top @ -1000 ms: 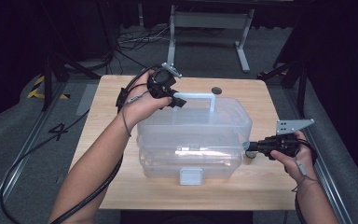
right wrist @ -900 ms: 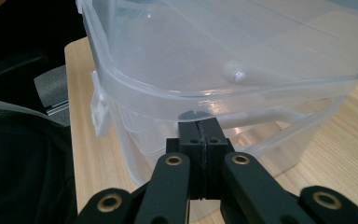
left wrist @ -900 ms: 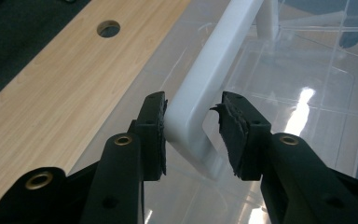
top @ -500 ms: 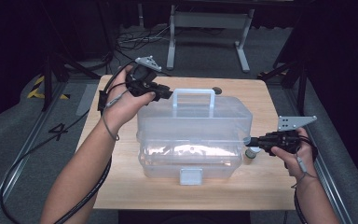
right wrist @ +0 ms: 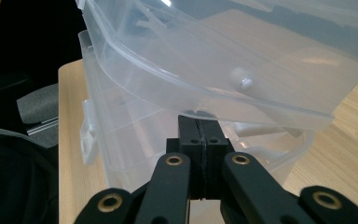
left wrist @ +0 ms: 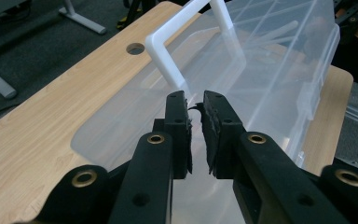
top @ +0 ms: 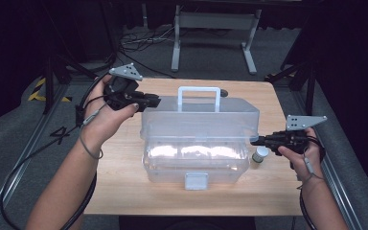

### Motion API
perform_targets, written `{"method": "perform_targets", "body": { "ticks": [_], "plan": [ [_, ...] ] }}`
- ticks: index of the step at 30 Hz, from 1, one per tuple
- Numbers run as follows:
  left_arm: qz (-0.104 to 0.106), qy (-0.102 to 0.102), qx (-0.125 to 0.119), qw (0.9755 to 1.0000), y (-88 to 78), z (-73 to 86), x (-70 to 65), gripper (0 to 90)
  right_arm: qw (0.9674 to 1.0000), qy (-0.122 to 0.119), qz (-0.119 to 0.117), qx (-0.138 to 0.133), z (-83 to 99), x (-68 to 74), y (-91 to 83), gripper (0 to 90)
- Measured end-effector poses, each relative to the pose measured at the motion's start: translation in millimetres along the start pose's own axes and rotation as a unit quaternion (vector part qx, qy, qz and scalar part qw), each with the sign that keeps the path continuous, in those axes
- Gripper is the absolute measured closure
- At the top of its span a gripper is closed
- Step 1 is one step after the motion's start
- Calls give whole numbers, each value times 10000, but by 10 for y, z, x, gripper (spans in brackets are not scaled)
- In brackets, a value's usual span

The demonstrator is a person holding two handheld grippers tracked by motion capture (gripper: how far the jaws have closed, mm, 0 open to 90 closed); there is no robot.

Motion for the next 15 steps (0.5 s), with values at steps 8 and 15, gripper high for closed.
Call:
{"method": "perform_targets", "body": {
  "ticks": [8, 15],
  "plan": [
    [-66, -84, -234, 9997, -243, 138, -20, 830, 10000, -22, -13, -59, -18, -21, 36, 900],
    [-152, -245, -381, 9989, -380, 365, -27, 836, 9999, -20, 20, -98, -23, -28, 41, 900]
  ]
}}
Point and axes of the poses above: each handheld gripper's, and its own axes: y roughly forward along the jaws, z roughly out of its underside, x roughly to its left, the point moved 7 cm from there along y, roughly forward along the jaws, and after that the axes turned 12 degrees about -x, right-handed, at the moved point
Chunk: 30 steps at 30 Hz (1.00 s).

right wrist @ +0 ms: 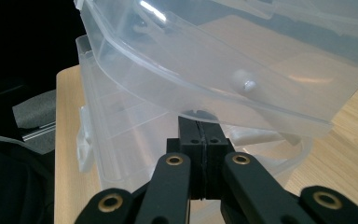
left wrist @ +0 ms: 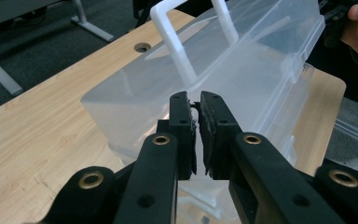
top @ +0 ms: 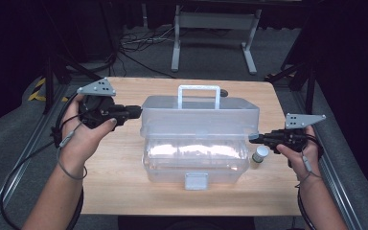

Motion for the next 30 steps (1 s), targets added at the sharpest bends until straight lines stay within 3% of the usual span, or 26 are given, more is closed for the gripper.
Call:
{"method": "perform_targets", "body": {
  "ticks": [7, 12, 16, 17, 18, 20, 30],
  "plan": [
    [-20, -256, -37, 9997, 5, 244, 28, 839, 10000, -23, 27, 0, -1, 3, 3, 900],
    [-69, -251, -204, 9995, -23, 388, -13, 858, 10000, -37, 46, -20, -2, 1, 6, 900],
    [-67, -341, -476, 9983, -134, 473, -70, 887, 9999, -57, 82, -40, -8, 2, 9, 900],
    [-61, -356, -455, 9983, -140, 493, -77, 896, 9999, -64, 98, -46, -9, 2, 9, 900],
    [-98, -247, -321, 9991, -145, 525, -85, 898, 9999, -82, 104, -38, -12, 1, 10, 900],
    [-150, -240, -319, 9991, -157, 555, -96, 899, 9999, -87, 123, -53, -15, 0, 11, 900],
    [88, -318, -388, 9987, -31, 621, -120, 900, 9993, -96, 319, -147, -39, -9, 34, 900]
  ]
}}
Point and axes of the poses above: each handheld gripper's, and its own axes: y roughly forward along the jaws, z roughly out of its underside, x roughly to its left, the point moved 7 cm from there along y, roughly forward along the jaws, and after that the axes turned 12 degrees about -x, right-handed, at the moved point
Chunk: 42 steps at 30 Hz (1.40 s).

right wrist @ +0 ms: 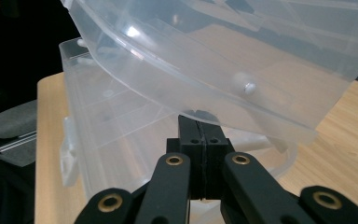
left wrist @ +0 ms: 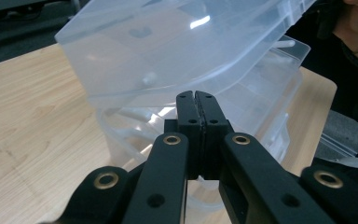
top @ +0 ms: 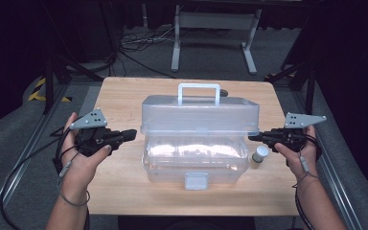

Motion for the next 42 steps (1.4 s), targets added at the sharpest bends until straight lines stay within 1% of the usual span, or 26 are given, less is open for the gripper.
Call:
{"method": "perform_targets", "body": {
  "ticks": [1, 2, 3, 6, 10, 13, 14, 15, 16, 17, 18, 19, 22, 26, 30, 36, 39, 42],
  "plan": [
    [3, 6, 11, 10000, 11, 6, -6, 900, 9999, -59, 129, -1, -8, 8, 24, 900],
    [0, 11, 21, 10000, 29, 17, -9, 900, 9999, -59, 129, -1, -8, 8, 24, 900],
    [-13, 13, 32, 10000, 37, 24, -9, 900, 9998, -82, 195, -7, -12, 12, 46, 900],
    [7, -9, 90, 10000, 81, 60, -13, 900, 9998, -62, 202, -37, -15, 10, 51, 900],
    [35, -15, 76, 10000, 157, 90, -37, 900, 9997, -30, 225, -76, -20, 5, 42, 900],
    [65, -31, 112, 9999, 236, 113, -56, 900, 9996, -25, 252, -114, -33, 3, 38, 900],
    [28, -21, 84, 10000, 281, 118, -62, 900, 9995, -15, 269, -138, -37, 1, 35, 900],
    [28, -21, 84, 10000, 281, 118, -62, 900, 9995, -15, 269, -138, -37, 1, 35, 900],
    [-38, 1, 36, 10000, 317, 121, -61, 900, 9994, -30, 299, -147, -40, 1, 31, 900],
    [-38, 1, 36, 10000, 317, 121, -61, 900, 9994, -39, 302, -151, -42, 1, 30, 900],
    [-139, -28, -89, 9999, 353, 122, -61, 900, 9994, -45, 301, -154, -43, 3, 27, 900],
    [-139, -28, -89, 9999, 353, 122, -61, 900, 9994, -45, 301, -154, -43, 3, 27, 900],
    [-311, -40, -186, 9993, 400, 129, -47, 900, 9994, -51, 302, -162, -43, 1, 23, 900],
    [-364, -39, -252, 9990, 431, 128, -38, 900, 9994, -65, 299, -162, -41, 7, 27, 900],
    [-473, 56, -305, 9984, 451, 118, -20, 900, 9993, -97, 312, -185, -40, 16, 19, 900],
    [-514, 74, -286, 9982, 444, 124, 26, 900, 9993, -81, 299, -216, -36, 28, -3, 900],
    [-466, -13, -311, 9984, 433, 123, 57, 900, 9993, -50, 237, -289, -33, 42, -19, 900],
    [-510, 41, -317, 9982, 435, 111, 69, 900, 9992, -59, 276, -274, -23, 42, -40, 900]
  ]
}}
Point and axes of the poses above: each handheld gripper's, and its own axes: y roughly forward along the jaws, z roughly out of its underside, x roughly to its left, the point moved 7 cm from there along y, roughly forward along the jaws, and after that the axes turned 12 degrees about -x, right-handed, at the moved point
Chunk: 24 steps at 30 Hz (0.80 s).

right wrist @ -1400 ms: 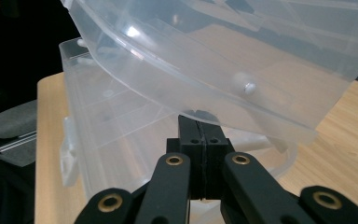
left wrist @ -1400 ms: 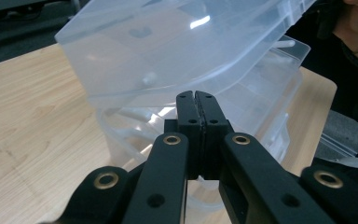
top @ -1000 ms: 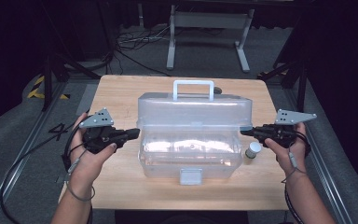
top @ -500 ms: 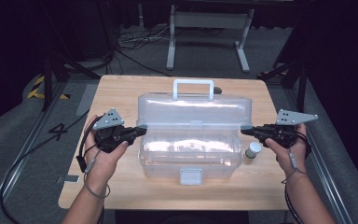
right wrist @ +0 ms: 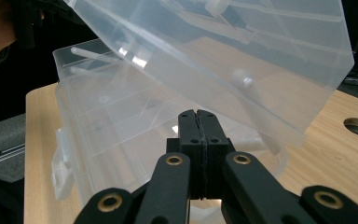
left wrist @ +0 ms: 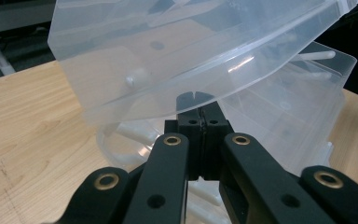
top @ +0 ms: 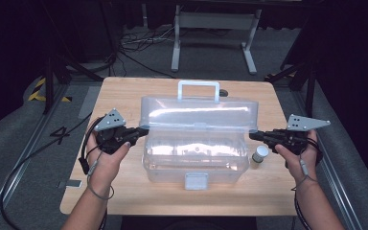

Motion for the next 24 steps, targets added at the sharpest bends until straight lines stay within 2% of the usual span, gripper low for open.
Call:
{"method": "perform_targets", "body": {
  "ticks": [4, 10, 11, 14, 15, 17, 20, 21, 24],
  "plan": [
    [-9, 22, -35, 10000, 8, -16, 11, 900, 10000, -12, 79, -3, 7, -10, -41, 896],
    [-10, 38, -64, 10000, 19, -43, 24, 900, 9994, -11, 318, -136, -2, -36, -112, 857],
    [-15, 43, -64, 10000, 23, -50, 27, 900, 9991, -37, 386, -163, -3, -44, -130, 828],
    [6, 29, -65, 10000, 28, -59, 33, 900, 9990, -3, 363, -260, -11, -44, -138, 789],
    [7, 40, -58, 10000, 28, -62, 37, 900, 9986, 1, 381, -359, -21, -43, -144, 738],
    [13, 35, -62, 10000, 36, -71, 42, 900, 9983, -8, 407, -418, -26, -41, -140, 695],
    [23, 43, -57, 10000, 47, -81, 47, 900, 9979, -40, 455, -458, -31, -33, -132, 660],
    [31, 48, -69, 10000, 55, -90, 54, 900, 9975, -112, 513, -473, -33, -31, -114, 610],
    [26, 47, -80, 10000, 62, -100, 62, 900, 9969, -145, 580, -505, -40, -36, -99, 579]
  ]
}}
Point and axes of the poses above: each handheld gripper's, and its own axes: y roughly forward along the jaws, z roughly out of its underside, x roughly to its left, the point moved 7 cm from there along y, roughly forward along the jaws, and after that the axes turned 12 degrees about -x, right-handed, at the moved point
